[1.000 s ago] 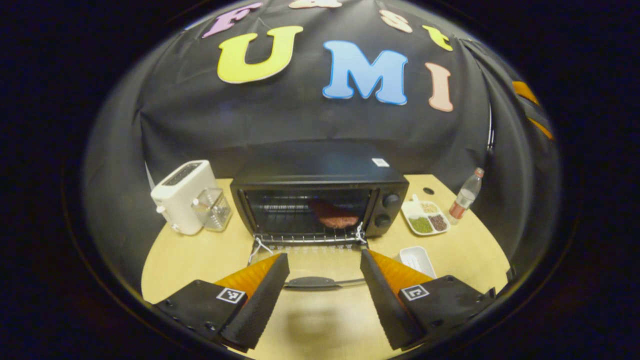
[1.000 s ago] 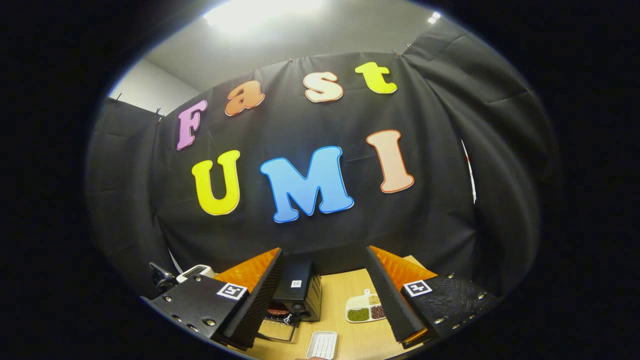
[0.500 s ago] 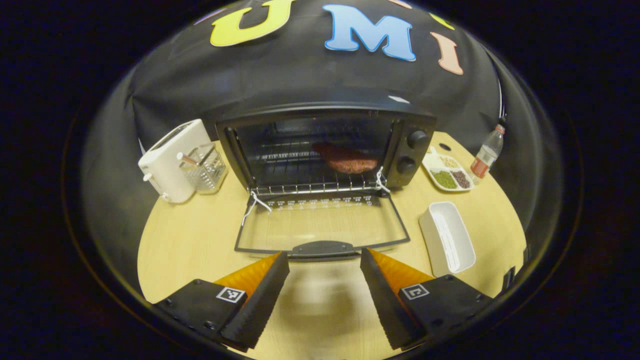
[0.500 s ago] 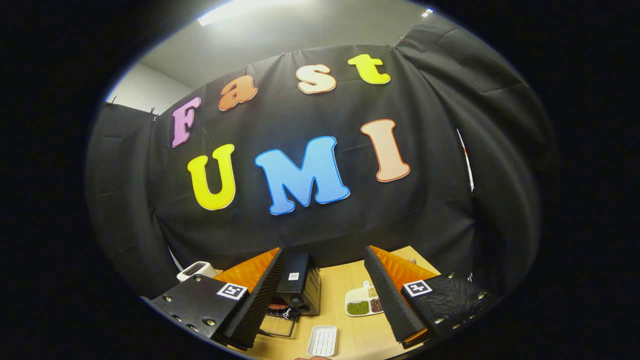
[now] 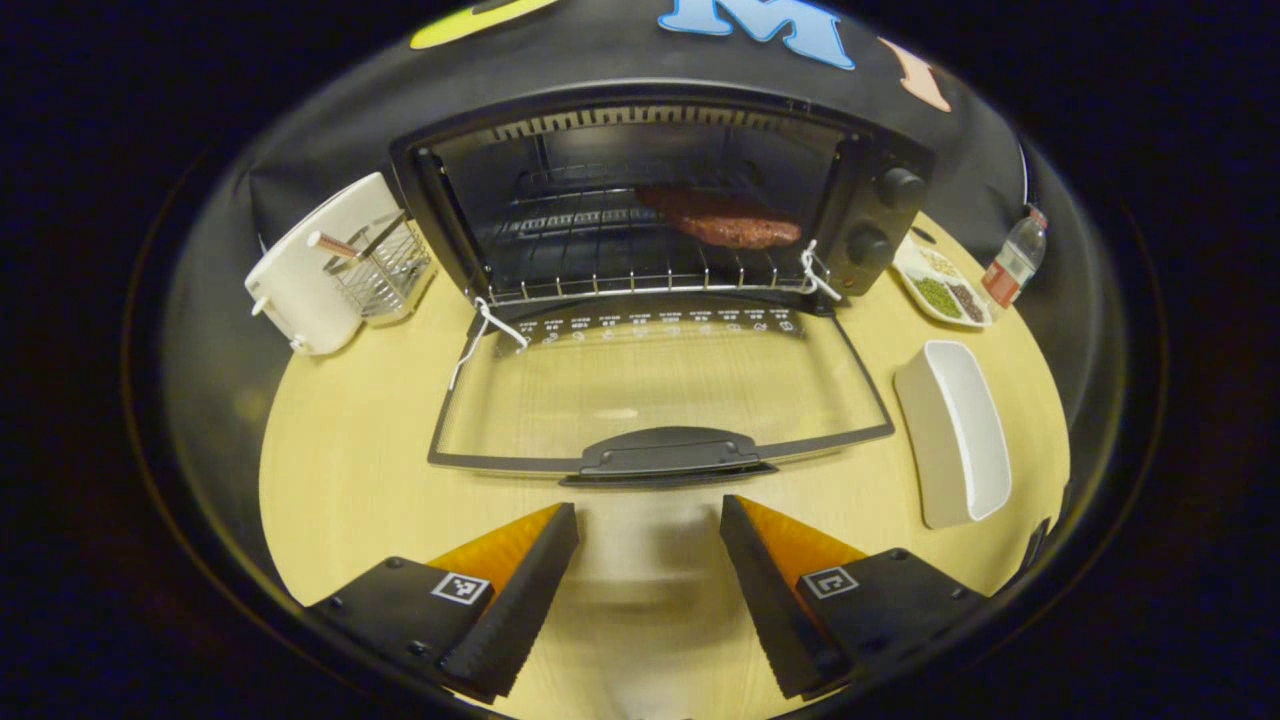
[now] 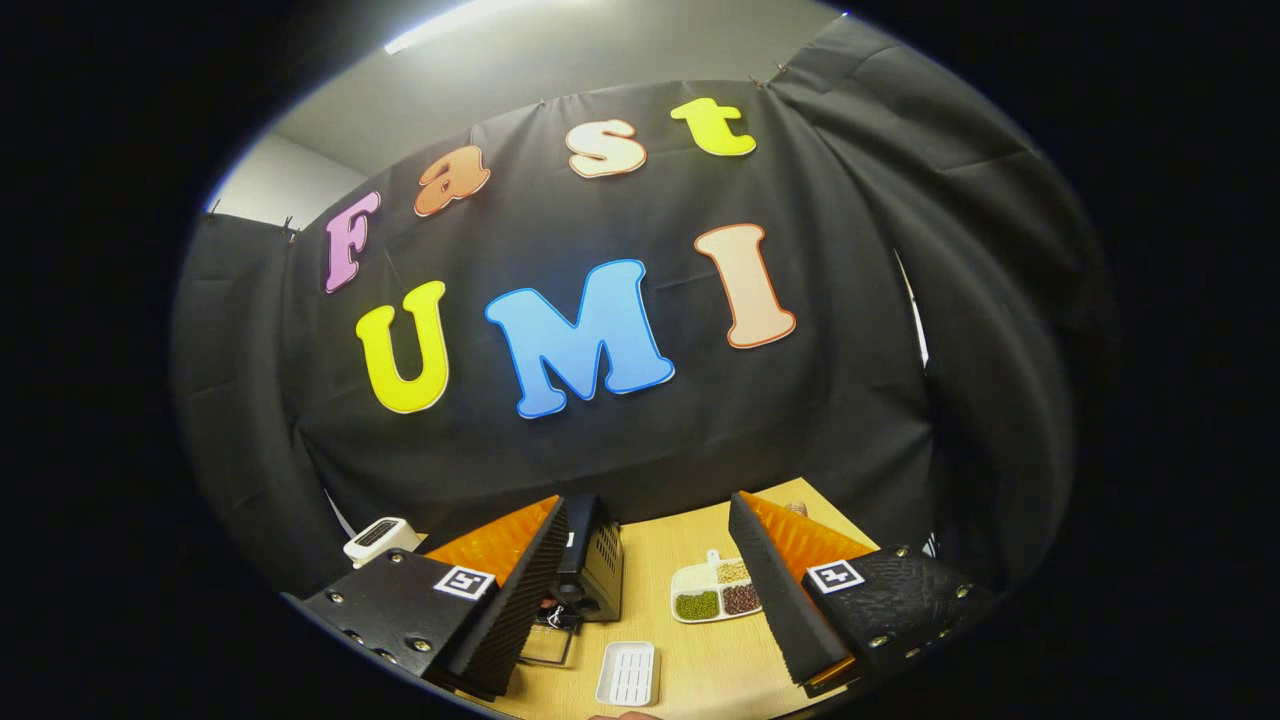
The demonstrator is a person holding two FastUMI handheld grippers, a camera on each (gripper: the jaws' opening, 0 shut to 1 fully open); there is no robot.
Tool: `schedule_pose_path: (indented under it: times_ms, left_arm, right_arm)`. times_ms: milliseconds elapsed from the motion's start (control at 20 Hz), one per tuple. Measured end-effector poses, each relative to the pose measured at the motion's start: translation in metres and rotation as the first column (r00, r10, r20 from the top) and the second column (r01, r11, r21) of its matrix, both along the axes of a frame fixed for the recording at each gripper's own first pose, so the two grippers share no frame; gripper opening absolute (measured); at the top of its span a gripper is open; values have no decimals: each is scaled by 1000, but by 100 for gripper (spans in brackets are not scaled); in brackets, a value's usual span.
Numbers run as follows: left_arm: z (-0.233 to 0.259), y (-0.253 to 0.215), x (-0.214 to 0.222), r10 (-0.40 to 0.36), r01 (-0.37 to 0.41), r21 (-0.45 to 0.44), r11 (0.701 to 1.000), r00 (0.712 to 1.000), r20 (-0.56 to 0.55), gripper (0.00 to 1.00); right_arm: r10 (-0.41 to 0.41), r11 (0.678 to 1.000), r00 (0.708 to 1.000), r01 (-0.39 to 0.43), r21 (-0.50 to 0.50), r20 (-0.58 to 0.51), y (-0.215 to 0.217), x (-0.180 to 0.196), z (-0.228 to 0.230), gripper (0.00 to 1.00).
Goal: Open the electric oven with the left hand, put the food in, and close the electric oven.
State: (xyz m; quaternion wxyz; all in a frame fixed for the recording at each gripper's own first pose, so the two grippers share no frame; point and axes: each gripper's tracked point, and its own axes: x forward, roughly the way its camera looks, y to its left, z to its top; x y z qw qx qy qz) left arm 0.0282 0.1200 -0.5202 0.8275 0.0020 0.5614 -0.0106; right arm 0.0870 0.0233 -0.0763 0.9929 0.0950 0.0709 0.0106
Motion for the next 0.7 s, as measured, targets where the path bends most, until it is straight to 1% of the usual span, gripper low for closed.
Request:
schedule_pose_path:
  times_ms: [150,200,300,350,400,450,500,600,650,700]
  left_arm:
    - [-8,1,4,6,-6,-8,1000,1000,-22,100]
    - [-9,0,6,9,-10,-11,1000,1000,-26,98]
    - [-13,0,8,17,-17,-12,1000,999,-42,97]
    - [-16,0,9,18,-18,-12,1000,999,-45,98]
    - [-12,1,10,15,-16,-16,1000,999,-47,100]
    - [-17,0,10,12,-14,-23,1000,998,-59,98]
    - [-16,1,11,12,-14,-30,999,998,-60,100]
    - [-15,0,10,11,-13,-33,999,997,-71,94]
    - [-12,1,10,9,-11,-27,1000,998,-69,98]
    - [-7,1,11,5,-6,-19,1000,998,-58,97]
  right_arm:
    - [-10,1000,1000,10,-22,1,-5,-1,-1,98]
    - [-15,1000,1000,15,-26,-7,-7,-1,-4,98]
    - [-22,1000,1000,22,-21,-20,-11,-3,-8,98]
    - [-31,999,999,31,-17,-22,-13,-3,-8,98]
    - [-37,999,999,37,-15,-24,-15,-4,-8,98]
    - [-40,999,999,39,-14,-24,-16,-4,-9,98]
    - [-43,999,999,42,-14,-23,-17,-4,-8,98]
    - [-40,999,999,39,-16,-29,-17,-3,-10,98]
    - [-39,999,999,38,-17,-30,-17,-4,-9,98]
    - [-36,999,999,36,-18,-28,-17,-4,-8,98]
